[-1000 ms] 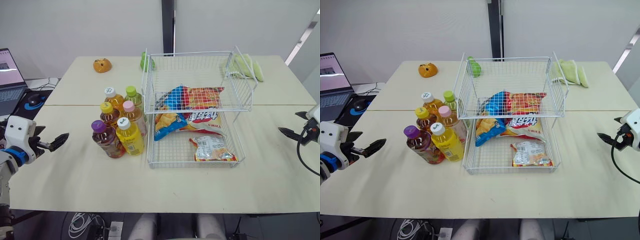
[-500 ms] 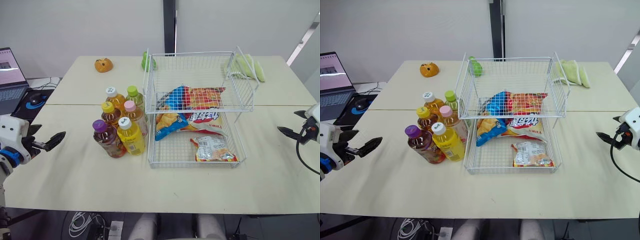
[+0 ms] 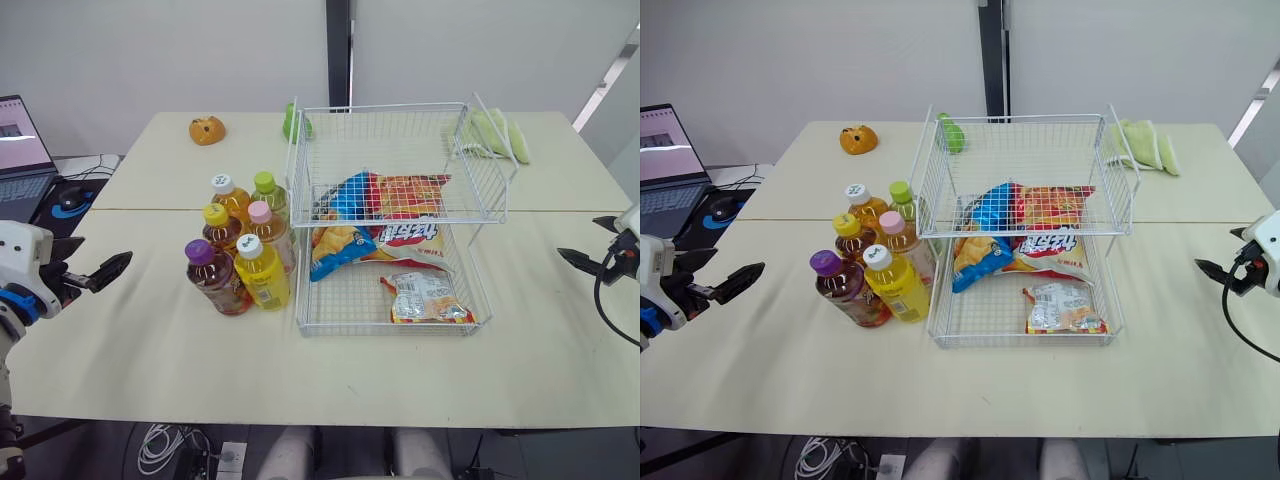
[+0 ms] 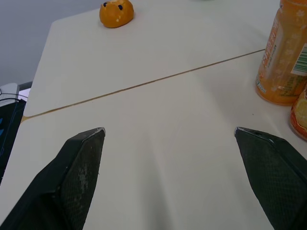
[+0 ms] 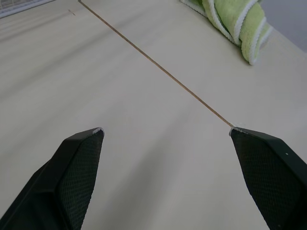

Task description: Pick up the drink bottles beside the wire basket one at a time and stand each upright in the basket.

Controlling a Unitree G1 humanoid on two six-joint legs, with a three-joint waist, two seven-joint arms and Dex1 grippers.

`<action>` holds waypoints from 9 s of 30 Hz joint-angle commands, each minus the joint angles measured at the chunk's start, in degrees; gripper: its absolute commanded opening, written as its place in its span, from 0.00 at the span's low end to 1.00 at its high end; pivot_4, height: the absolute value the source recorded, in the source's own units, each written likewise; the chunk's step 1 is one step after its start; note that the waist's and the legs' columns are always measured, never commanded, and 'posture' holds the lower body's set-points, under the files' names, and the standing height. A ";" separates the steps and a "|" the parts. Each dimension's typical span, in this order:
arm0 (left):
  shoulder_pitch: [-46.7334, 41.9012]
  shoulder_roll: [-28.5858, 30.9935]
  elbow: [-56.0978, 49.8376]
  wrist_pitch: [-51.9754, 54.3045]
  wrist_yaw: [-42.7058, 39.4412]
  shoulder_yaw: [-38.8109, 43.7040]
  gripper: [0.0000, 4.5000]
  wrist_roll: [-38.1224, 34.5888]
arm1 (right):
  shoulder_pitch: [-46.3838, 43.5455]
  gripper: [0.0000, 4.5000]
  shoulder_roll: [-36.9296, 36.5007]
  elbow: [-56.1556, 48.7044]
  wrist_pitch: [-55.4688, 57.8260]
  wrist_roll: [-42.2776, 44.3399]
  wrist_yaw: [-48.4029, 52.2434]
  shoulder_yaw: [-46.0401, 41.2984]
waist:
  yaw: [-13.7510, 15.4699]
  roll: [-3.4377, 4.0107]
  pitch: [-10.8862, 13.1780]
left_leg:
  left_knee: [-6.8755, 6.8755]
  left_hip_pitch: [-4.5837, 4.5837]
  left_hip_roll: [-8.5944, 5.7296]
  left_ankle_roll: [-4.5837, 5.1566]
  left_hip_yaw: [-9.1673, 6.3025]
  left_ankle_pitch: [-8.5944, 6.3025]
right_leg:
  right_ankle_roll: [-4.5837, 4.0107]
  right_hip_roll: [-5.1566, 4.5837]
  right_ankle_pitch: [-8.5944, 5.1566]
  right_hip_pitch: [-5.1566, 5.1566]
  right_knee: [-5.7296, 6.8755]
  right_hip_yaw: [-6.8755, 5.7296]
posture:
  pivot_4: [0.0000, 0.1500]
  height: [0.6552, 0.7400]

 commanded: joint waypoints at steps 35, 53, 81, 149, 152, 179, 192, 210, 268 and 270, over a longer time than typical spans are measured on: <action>29.88 -13.54 -56.45 28.75 15.21 22.17 1.00 -30.28 | -23.22 1.00 4.47 -55.47 44.78 38.24 20.56 10.42 | 1.45 -0.13 0.03 | 0.03 -0.30 0.89 -0.04 0.50 -0.57 | -0.26 0.08 0.40 -0.07 -1.06 -0.22 | 1.00 1.00; 13.78 -20.24 -64.11 25.49 39.96 0.28 1.00 -27.10 | -23.05 1.00 6.82 -57.34 46.69 37.09 20.62 8.81 | 1.87 -0.14 0.03 | 0.26 -0.33 0.95 -0.05 0.67 -0.57 | -0.24 0.50 0.55 -0.05 -1.07 -0.17 | 1.00 1.00; 11.02 -23.24 -63.30 24.85 42.65 -9.99 0.31 -13.83 | -21.79 1.00 5.94 -58.15 48.55 37.92 20.10 6.00 | 2.00 -0.14 0.03 | 0.26 -0.36 0.92 -0.04 0.62 -0.57 | -0.19 0.51 0.60 -0.04 -1.07 -0.17 | 1.00 1.00; -97.48 -48.59 52.60 -3.52 0.51 -26.31 0.60 6.80 | 10.70 1.00 -2.71 -84.27 57.54 53.50 -18.29 -27.92 | 0.42 -0.50 0.34 | 1.40 -1.68 0.77 0.03 0.83 -0.51 | 0.21 0.68 0.89 -0.98 -0.55 -0.14 | 1.00 1.00; -98.22 -47.78 52.01 -2.33 -2.19 -25.52 0.81 7.01 | 10.87 1.00 -2.89 -84.01 57.23 53.35 -18.35 -28.26 | 0.36 -0.49 0.34 | 1.42 -1.68 0.78 0.03 0.84 -0.51 | 0.21 0.69 0.89 -0.98 -0.52 -0.14 | 1.00 1.00; -38.84 1.39 -17.72 28.91 -6.53 -1.25 1.00 -1.90 | 1.77 1.00 -10.09 -72.44 51.10 49.55 -0.98 -13.25 | 0.00 -0.40 0.30 | 1.96 -1.47 0.93 0.03 0.61 -0.51 | 0.11 0.80 0.92 -0.99 0.17 0.15 | 1.00 1.00; 1.24 -3.48 -32.22 27.75 -3.38 18.17 1.00 -7.01 | -10.64 1.00 -3.86 -65.06 48.00 43.88 8.40 0.93 | 0.71 -0.37 0.29 | 1.89 -1.42 0.96 0.02 0.61 -0.54 | 0.01 0.70 0.96 -0.98 0.07 0.14 | 1.00 1.00; 3.92 -12.38 -45.43 30.34 11.71 12.02 1.00 -19.10 | -14.82 1.00 0.36 -62.97 48.57 40.94 12.05 3.40 | 0.78 -0.35 0.27 | 1.90 -1.42 0.98 0.02 0.62 -0.54 | -0.07 0.70 0.97 -0.97 0.08 0.08 | 1.00 1.00; -22.20 7.93 -38.86 40.21 17.10 7.21 0.30 -28.37 | -12.68 1.00 -1.55 -62.77 49.47 39.92 9.38 -1.94 | 1.84 -0.47 0.39 | 1.88 -1.58 1.01 0.01 0.50 -0.54 | -0.07 0.87 0.95 -1.02 -0.14 -0.07 | 1.00 1.00; -29.97 11.79 -33.12 41.65 15.11 4.09 0.30 -30.42 | -12.07 1.00 -1.64 -62.91 49.46 39.62 9.07 -2.65 | 1.90 -0.50 0.41 | 1.85 -1.57 0.96 0.02 0.56 -0.55 | -0.03 0.80 0.96 -0.99 -0.17 -0.02 | 1.00 1.00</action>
